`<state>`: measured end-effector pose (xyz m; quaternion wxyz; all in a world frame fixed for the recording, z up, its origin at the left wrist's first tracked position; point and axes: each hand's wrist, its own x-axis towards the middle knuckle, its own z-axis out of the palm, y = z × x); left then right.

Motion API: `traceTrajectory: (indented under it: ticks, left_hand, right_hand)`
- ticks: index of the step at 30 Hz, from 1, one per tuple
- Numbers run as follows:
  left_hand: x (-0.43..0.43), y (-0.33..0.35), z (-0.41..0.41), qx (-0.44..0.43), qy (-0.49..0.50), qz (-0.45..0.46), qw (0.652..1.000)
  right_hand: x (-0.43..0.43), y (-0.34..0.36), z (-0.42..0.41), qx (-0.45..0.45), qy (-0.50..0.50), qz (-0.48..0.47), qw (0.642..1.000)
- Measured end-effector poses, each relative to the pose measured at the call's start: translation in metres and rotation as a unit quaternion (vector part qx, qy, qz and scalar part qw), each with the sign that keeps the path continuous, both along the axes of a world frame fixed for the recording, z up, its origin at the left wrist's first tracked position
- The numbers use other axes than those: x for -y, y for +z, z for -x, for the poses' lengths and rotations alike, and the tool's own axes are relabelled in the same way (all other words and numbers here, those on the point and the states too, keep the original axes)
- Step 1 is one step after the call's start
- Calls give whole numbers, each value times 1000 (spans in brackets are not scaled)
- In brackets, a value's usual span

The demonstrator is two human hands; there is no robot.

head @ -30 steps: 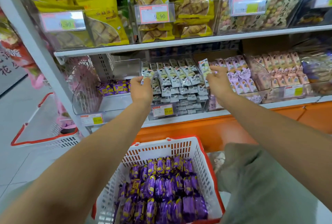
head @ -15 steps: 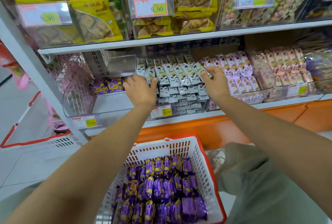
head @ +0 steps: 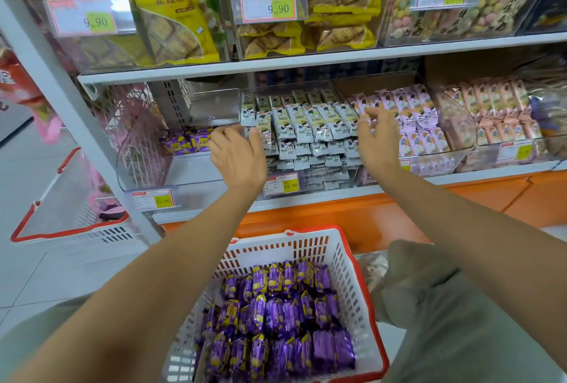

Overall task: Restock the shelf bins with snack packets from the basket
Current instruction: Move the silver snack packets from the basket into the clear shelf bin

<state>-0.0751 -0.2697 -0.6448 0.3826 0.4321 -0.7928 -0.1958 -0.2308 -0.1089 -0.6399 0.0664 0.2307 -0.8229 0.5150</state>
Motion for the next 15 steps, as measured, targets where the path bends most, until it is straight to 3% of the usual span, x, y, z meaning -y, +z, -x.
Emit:
traceTrajectory:
  ticks: [5, 8, 10, 13, 15]
  left_hand:
    - [-5, -22, -29, -31, -3, 17, 999]
    - [-9, -42, -49, -30, -31, 29, 999]
    - [-10, -61, -67, -9, -69, -9, 998]
    - [-10, -97, -95, 109, -117, -113, 981]
    - [-11, -126, -117, 224, -150, -183, 945]
  right_hand:
    - [-8, 2, -34, -87, 38, 55, 994]
    - [-7, -8, -63, -76, 132, 48, 987]
    - [-3, -25, -81, -60, 199, 10, 978]
    - [8, -62, -106, -28, 264, -59, 962]
    - [15, -94, -118, 6, 297, -119, 947]
